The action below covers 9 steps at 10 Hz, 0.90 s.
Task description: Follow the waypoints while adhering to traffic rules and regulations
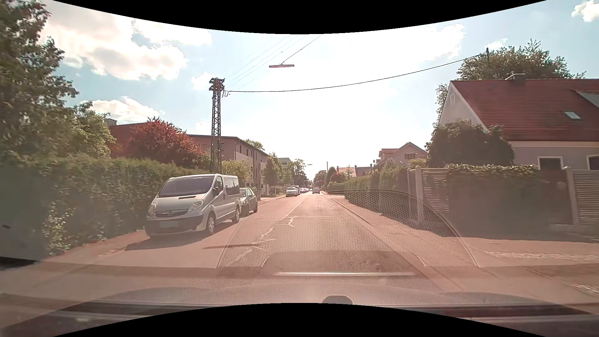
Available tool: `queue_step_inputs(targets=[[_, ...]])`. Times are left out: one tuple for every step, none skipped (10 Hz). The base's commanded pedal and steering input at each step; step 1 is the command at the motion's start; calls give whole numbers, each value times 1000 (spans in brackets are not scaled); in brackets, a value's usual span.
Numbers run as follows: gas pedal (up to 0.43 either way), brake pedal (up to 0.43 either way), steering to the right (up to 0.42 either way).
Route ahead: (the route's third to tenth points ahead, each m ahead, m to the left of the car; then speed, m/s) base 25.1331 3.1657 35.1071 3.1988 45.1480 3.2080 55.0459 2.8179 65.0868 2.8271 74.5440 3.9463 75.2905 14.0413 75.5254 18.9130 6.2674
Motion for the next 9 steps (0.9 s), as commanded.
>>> queue_step_inputs(targets=[[138, 0, -4], [138, 0, -4], [138, 0, -4], [138, 0, -4], [138, 0, -3], [138, 0, -3], [138, 0, -3], [130, 0, -3], [130, 0, -3]])
